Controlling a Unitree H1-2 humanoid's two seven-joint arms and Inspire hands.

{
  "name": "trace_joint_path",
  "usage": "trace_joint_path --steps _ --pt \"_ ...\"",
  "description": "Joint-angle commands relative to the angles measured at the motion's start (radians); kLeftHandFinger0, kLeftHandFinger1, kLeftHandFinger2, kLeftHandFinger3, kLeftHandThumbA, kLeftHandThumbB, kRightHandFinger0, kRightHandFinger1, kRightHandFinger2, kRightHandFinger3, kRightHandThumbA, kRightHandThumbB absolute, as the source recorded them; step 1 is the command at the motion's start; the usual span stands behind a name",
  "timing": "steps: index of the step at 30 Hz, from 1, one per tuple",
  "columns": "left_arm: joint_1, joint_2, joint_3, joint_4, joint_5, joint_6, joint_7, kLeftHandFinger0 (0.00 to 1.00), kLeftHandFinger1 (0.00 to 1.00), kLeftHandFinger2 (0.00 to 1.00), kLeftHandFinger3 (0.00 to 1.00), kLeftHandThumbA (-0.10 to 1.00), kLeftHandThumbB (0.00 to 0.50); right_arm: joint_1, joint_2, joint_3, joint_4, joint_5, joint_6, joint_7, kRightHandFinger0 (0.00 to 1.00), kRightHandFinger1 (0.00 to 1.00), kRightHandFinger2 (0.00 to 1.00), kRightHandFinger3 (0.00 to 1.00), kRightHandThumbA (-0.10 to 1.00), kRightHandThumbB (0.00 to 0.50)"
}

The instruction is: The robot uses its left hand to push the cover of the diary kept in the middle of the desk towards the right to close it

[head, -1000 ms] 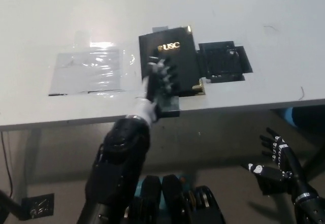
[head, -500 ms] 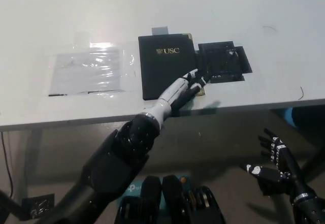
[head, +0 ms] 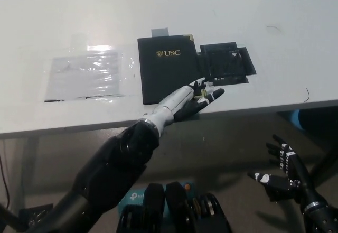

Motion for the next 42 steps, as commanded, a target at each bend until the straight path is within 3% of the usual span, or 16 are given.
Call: trace_joint_path --steps 1,4,5,6,9,10,12,18,20,22,24,26,27,30,35,42 --pt "0.034 0.059 0.047 -0.064 0.04 0.034 -0.045 1.0 1.0 1.0 1.0 1.0 0.262 -0.004 -0.011 -0.004 -0.031 -0.004 -0.006 0.005 0.85 0.92 0.9 1.0 1.0 0.492" --pt "0.044 0.07 0.122 -0.245 -0.005 0.064 -0.069 1.0 1.0 1.0 1.0 1.0 0.241 -0.002 -0.012 -0.005 -0.033 -0.007 0.002 0.003 0.86 0.92 0.9 1.0 1.0 0.494" --pt "0.046 0.066 0.129 -0.252 -0.004 0.067 -0.076 1.0 1.0 1.0 1.0 1.0 0.366 0.0 -0.012 -0.005 -0.032 -0.006 0.0 0.003 0.86 0.93 0.91 1.0 1.0 0.494" --pt "0.049 0.065 0.147 -0.285 -0.01 0.066 -0.079 1.0 1.0 1.0 1.0 1.0 0.284 0.002 -0.014 -0.004 -0.034 -0.01 0.002 0.002 0.86 0.93 0.91 1.0 1.0 0.493" --pt "0.06 0.047 0.239 -0.48 -0.092 0.12 -0.1 1.0 1.0 1.0 1.0 1.0 0.278 -0.001 -0.015 -0.01 -0.024 0.0 -0.013 0.005 0.84 0.91 0.9 1.0 1.0 0.488" --pt "0.074 0.037 0.276 -0.581 -0.133 0.139 -0.097 1.0 1.0 1.0 1.0 1.0 0.24 -0.003 -0.014 -0.012 -0.025 0.003 -0.005 0.005 0.85 0.92 0.9 1.0 1.0 0.5" --pt "0.085 0.028 0.309 -0.696 -0.16 0.181 -0.098 1.0 1.0 1.0 1.0 1.0 0.246 -0.008 -0.018 -0.009 -0.022 -0.006 -0.005 0.003 0.85 0.92 0.91 1.0 1.0 0.5" --pt "0.207 0.058 0.386 -1.017 -0.231 0.186 -0.079 1.0 1.0 1.0 1.0 1.0 0.346 -0.017 -0.017 -0.024 -0.029 0.018 0.006 0.008 0.89 0.96 0.94 1.0 1.0 0.499" --pt "0.281 0.051 0.437 -1.081 -0.253 0.162 -0.047 1.0 1.0 1.0 1.0 1.0 0.292 -0.021 -0.023 -0.021 -0.028 0.014 0.007 0.012 0.9 0.96 0.95 1.0 1.0 0.499" --pt "0.396 0.034 0.541 -1.142 -0.345 0.14 0.009 1.0 1.0 1.0 1.0 1.0 0.304 -0.023 -0.025 -0.022 -0.03 0.01 0.012 0.009 0.89 0.96 0.94 1.0 1.0 0.49" --pt "0.478 -0.007 0.644 -1.148 -0.477 0.105 0.059 1.0 1.0 1.0 1.0 1.0 0.22 -0.026 -0.027 -0.025 -0.026 0.013 0.01 0.009 0.9 0.96 0.95 1.0 1.0 0.497" --pt "0.489 -0.018 0.668 -1.147 -0.498 0.102 0.053 1.0 1.0 1.0 1.0 1.0 0.206 -0.026 -0.027 -0.026 -0.024 0.014 0.009 0.01 0.9 0.96 0.95 1.0 1.0 0.499" --pt "0.613 -0.04 0.801 -1.077 -0.696 0.037 0.072 1.0 1.0 1.0 1.0 1.0 0.181 -0.028 -0.023 -0.03 -0.022 0.019 0.01 0.006 0.89 0.95 0.94 1.0 1.0 0.5" --pt "0.696 -0.072 0.92 -0.982 -0.83 0.036 0.065 1.0 1.0 1.0 1.0 1.0 0.156 -0.025 -0.023 -0.03 -0.024 0.017 0.007 0.004 0.89 0.95 0.92 1.0 1.0 0.5" --pt "0.789 -0.108 1.028 -0.833 -0.918 0.01 0.003 1.0 1.0 1.0 1.0 1.0 0.196 -0.032 -0.022 -0.032 -0.015 0.024 -0.003 0.007 0.89 0.95 0.93 1.0 1.0 0.5" --pt "0.828 -0.134 1.089 -0.677 -0.848 -0.003 -0.051 1.0 1.0 1.0 1.0 1.0 0.276 -0.034 -0.022 -0.029 -0.009 0.018 -0.007 0.004 0.89 0.96 0.94 1.0 1.0 0.5"
